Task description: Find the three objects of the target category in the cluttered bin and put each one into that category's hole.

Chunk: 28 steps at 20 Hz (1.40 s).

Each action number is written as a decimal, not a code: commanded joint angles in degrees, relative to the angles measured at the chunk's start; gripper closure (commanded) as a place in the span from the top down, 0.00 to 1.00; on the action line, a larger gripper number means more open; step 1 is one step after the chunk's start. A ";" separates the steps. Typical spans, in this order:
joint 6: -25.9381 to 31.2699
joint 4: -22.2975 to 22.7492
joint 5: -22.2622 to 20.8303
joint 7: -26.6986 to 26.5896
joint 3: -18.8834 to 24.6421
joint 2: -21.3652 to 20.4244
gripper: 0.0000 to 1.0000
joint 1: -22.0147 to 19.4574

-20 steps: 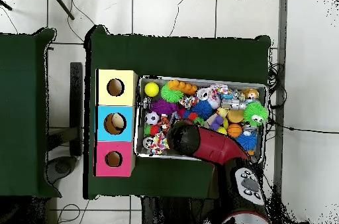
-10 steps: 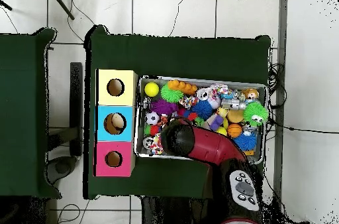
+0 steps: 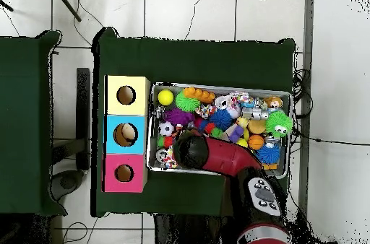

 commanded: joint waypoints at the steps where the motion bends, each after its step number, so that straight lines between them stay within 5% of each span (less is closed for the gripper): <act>1: -4.42 1.78 -3.80 4.53 7.48 4.03 1.00 -1.80; 9: -5.77 1.76 -4.08 7.26 5.89 3.62 1.00 -0.86; 18: -4.42 2.29 3.59 15.81 1.71 -1.18 1.00 1.52; 28: -6.79 2.54 7.03 16.22 0.64 0.53 1.00 1.62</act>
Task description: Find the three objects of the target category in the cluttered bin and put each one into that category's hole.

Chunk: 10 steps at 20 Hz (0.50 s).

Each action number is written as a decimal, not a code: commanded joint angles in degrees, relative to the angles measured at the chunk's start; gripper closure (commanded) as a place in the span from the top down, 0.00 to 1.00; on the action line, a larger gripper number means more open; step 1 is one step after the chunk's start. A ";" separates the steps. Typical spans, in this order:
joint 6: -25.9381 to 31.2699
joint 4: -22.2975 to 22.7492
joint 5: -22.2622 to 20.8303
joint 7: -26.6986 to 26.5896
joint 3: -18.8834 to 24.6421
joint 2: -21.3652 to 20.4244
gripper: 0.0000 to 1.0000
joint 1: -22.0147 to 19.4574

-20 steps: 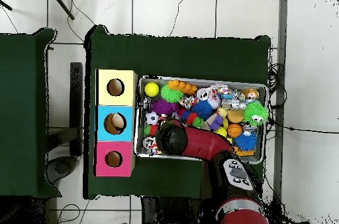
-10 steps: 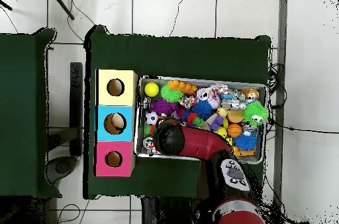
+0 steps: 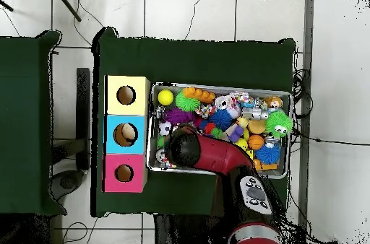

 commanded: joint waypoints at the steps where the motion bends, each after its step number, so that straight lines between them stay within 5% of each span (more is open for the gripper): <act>1: -3.91 1.67 4.48 15.88 0.24 1.51 1.00 -0.21; 10: -5.59 2.25 6.11 16.35 -2.31 3.42 1.00 0.81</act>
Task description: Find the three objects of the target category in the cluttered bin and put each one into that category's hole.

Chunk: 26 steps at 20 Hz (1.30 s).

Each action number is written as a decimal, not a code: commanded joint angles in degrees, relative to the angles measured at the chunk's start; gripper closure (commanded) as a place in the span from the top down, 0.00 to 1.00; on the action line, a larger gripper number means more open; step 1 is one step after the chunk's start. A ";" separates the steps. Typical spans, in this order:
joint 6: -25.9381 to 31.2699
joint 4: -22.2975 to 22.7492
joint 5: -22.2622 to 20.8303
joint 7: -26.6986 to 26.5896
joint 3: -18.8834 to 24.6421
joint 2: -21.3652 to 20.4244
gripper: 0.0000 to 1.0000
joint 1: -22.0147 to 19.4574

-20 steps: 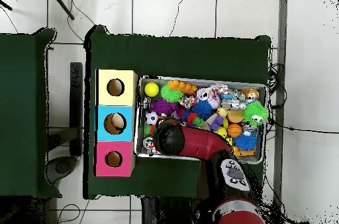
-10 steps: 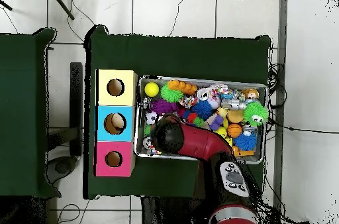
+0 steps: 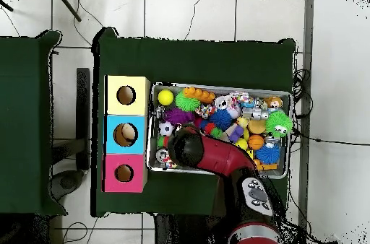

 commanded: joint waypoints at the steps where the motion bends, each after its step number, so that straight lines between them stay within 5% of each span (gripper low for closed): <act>1: -5.98 2.49 3.59 16.49 -0.62 2.67 1.00 0.48; 9: -5.97 1.18 4.36 14.65 -0.21 5.37 1.00 0.27; 26: -6.53 1.52 7.53 16.04 1.08 4.31 1.00 1.43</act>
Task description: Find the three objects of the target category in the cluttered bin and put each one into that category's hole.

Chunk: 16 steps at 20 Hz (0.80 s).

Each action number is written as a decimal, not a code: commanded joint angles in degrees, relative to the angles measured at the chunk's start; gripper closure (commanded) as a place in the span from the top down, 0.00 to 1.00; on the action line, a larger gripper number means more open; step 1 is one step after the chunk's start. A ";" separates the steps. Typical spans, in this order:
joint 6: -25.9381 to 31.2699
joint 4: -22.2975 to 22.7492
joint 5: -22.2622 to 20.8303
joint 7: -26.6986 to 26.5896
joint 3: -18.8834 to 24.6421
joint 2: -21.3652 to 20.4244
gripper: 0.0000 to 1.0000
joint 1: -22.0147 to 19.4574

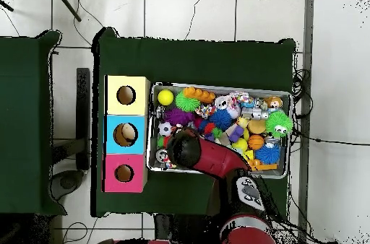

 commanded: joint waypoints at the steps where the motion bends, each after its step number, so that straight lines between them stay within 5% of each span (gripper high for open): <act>1: -4.68 1.09 3.89 15.88 3.31 1.15 1.00 -0.58; 16: -7.17 -1.19 5.79 15.09 2.89 4.17 1.00 0.30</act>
